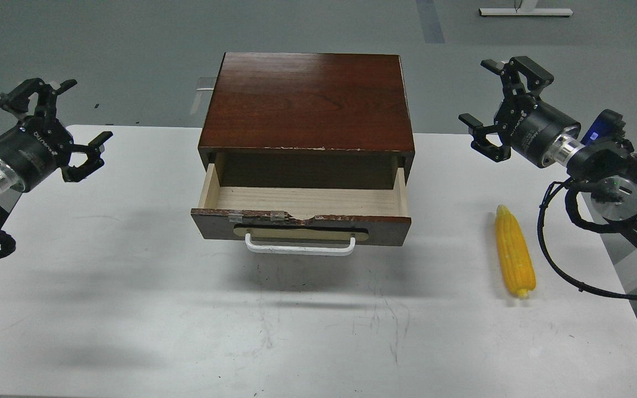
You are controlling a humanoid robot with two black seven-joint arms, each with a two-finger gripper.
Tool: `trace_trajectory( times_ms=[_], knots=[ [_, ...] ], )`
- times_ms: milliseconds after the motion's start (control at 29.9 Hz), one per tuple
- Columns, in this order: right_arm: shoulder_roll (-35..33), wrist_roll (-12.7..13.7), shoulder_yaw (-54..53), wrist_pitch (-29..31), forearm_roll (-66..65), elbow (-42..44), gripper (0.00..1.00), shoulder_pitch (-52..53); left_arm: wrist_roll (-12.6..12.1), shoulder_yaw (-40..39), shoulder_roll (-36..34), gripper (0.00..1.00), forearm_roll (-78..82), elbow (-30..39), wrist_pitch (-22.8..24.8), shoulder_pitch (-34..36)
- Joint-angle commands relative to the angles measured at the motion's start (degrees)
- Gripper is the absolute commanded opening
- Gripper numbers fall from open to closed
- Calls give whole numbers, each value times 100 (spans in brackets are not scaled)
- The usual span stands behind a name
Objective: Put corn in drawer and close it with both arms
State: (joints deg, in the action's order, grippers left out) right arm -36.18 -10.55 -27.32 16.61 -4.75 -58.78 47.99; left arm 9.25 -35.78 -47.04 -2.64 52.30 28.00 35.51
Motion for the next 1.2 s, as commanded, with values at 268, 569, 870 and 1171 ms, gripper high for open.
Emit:
trace_trajectory(
  times_ms=[268,569,870,1171],
  knots=[
    [-38,9,16,-8,1,-11,100,-8,7,1,-7,100,0,0,0,0],
    [-38,44,25,-8,1,-11,100,-17,16,1,-16,100,0,0,0,0],
    [-38,132,33,-122,-35,-11,100,-17,16,9,-24,100,9,0,0,0],
    [-423,62,60,-753,-1182,-466,96,9,16,27,-33,100,44,0,0,0]
  ],
)
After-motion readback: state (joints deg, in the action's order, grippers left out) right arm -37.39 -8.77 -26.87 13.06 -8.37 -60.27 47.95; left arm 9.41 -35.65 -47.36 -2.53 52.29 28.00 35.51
